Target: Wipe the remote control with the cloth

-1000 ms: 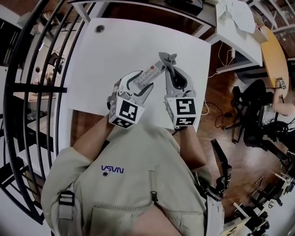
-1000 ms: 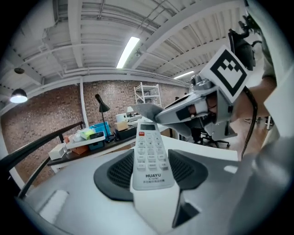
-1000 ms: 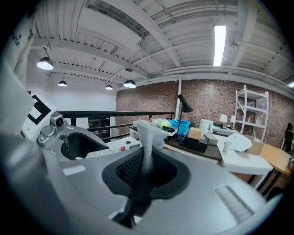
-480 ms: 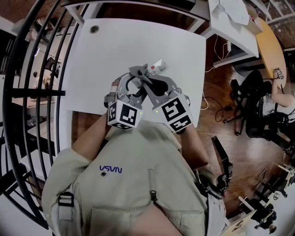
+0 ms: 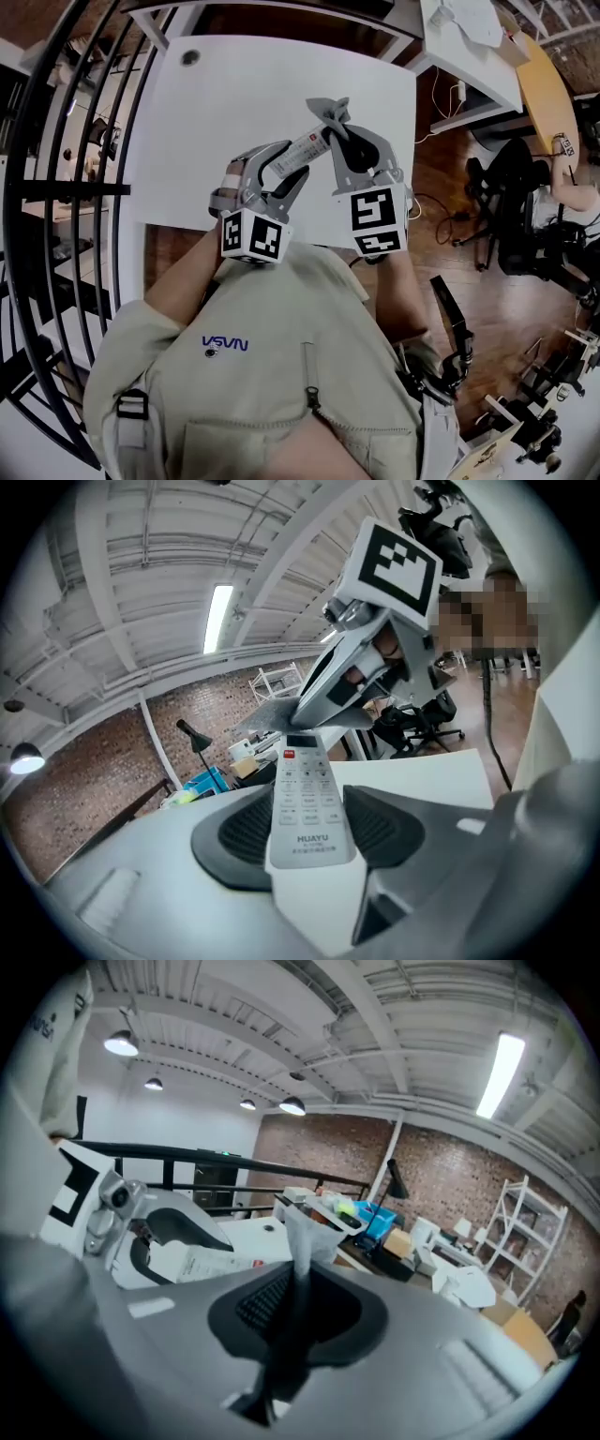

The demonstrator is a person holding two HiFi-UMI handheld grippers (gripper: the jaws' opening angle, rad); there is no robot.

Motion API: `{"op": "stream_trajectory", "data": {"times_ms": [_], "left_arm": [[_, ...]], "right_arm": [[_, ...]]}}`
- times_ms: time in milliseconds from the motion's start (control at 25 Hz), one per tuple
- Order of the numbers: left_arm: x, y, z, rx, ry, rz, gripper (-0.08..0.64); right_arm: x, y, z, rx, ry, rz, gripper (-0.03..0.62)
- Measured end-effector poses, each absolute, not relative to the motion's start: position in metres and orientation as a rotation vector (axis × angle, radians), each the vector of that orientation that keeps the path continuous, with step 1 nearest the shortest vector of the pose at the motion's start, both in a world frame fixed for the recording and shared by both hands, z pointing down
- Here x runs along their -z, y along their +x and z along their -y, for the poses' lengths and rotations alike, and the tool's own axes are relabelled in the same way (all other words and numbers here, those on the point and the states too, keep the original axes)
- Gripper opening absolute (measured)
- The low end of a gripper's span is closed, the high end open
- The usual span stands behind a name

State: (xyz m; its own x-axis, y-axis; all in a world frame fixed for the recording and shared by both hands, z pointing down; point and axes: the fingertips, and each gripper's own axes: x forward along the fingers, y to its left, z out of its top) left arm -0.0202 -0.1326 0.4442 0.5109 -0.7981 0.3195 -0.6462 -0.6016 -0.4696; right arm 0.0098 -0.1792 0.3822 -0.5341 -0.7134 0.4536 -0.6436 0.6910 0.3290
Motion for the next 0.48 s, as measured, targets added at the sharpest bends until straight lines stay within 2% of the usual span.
{"op": "stream_trajectory", "data": {"times_ms": [480], "left_arm": [[-0.444, -0.018, 0.130, 0.722, -2.519, -1.145, 0.242]], "right_arm": [[-0.412, -0.056, 0.118, 0.198, 0.576, 2.317, 0.035]]}}
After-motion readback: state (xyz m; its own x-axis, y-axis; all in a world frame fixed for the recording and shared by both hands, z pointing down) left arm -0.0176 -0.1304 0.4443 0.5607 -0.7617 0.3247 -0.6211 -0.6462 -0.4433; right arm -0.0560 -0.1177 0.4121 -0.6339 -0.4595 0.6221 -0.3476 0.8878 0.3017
